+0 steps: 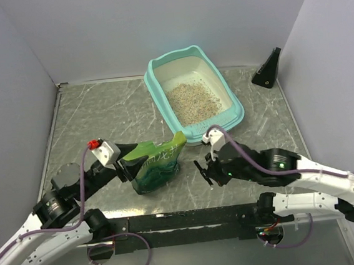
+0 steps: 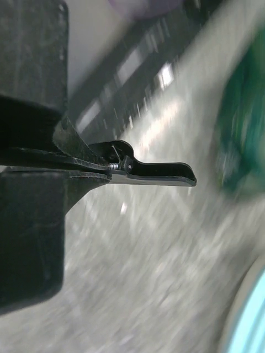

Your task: Fill the litter box with clean litter

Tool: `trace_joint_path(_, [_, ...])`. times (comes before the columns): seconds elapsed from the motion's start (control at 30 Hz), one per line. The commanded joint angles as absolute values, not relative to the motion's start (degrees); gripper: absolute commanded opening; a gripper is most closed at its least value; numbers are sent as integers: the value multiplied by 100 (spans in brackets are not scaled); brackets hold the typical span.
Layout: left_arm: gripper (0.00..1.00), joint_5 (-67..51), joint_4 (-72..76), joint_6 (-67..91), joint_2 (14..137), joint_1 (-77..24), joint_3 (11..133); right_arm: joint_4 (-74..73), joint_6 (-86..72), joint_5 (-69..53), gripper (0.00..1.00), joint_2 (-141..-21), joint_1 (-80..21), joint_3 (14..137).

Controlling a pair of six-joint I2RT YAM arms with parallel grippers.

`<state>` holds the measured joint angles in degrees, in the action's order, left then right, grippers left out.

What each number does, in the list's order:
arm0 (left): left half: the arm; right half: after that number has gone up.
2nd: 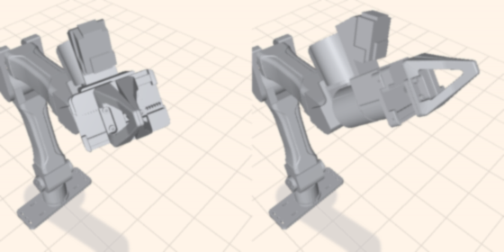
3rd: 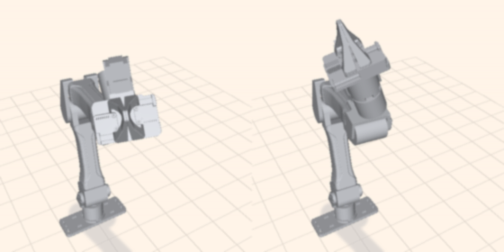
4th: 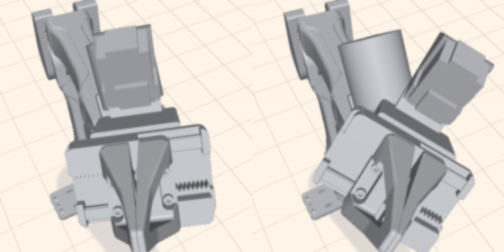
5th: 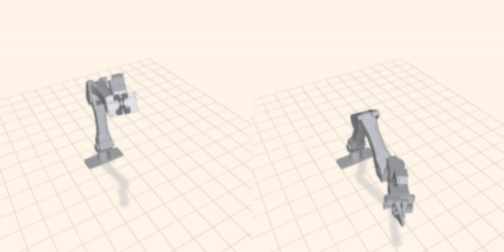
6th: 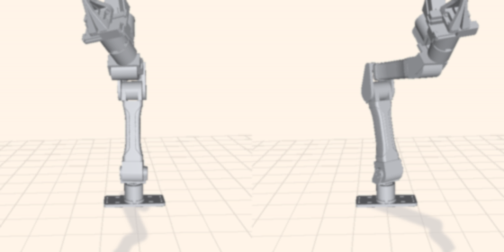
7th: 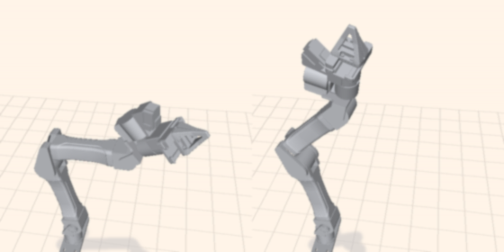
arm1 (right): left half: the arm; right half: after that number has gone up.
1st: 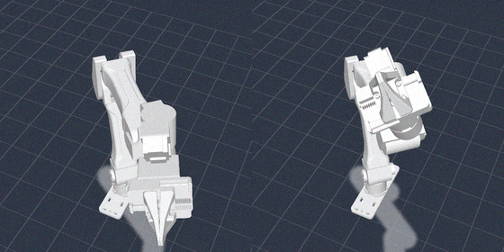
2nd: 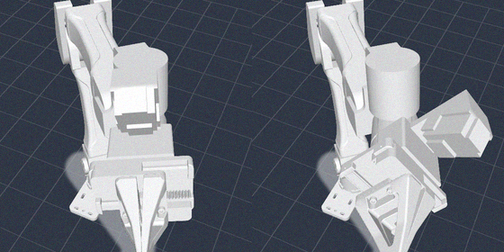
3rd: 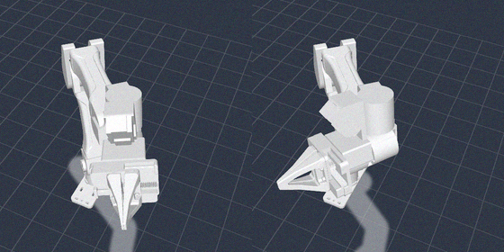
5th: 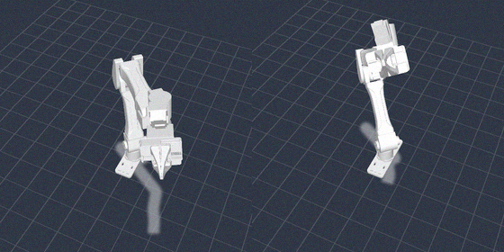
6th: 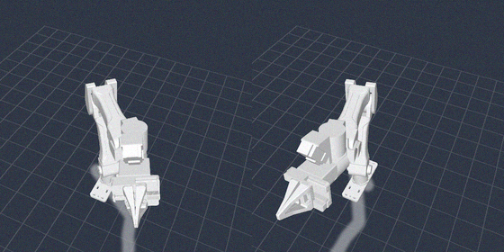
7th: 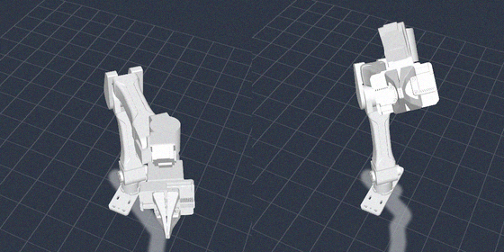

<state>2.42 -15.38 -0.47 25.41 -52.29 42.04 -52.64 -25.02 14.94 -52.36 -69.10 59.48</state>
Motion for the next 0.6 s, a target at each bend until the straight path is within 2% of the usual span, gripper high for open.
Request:
trace_joint_path(0.0, [57, -886, -1556, 1053, 2952, -5203, 4824, -4466, -1662, 27, 0, -4764, -6961, 6187])
trace_joint_path(0.2, [59, -1713, -1170, 2257, 3410, -5212, 5028, -3641, -1468, -1194, 0, -4360, -6961, 6267])
trace_joint_path(0.57, [60, -2373, 376, 3884, 3191, -5203, 4333, -2602, -1529, -1494, 0, -4333, -6944, 6381])
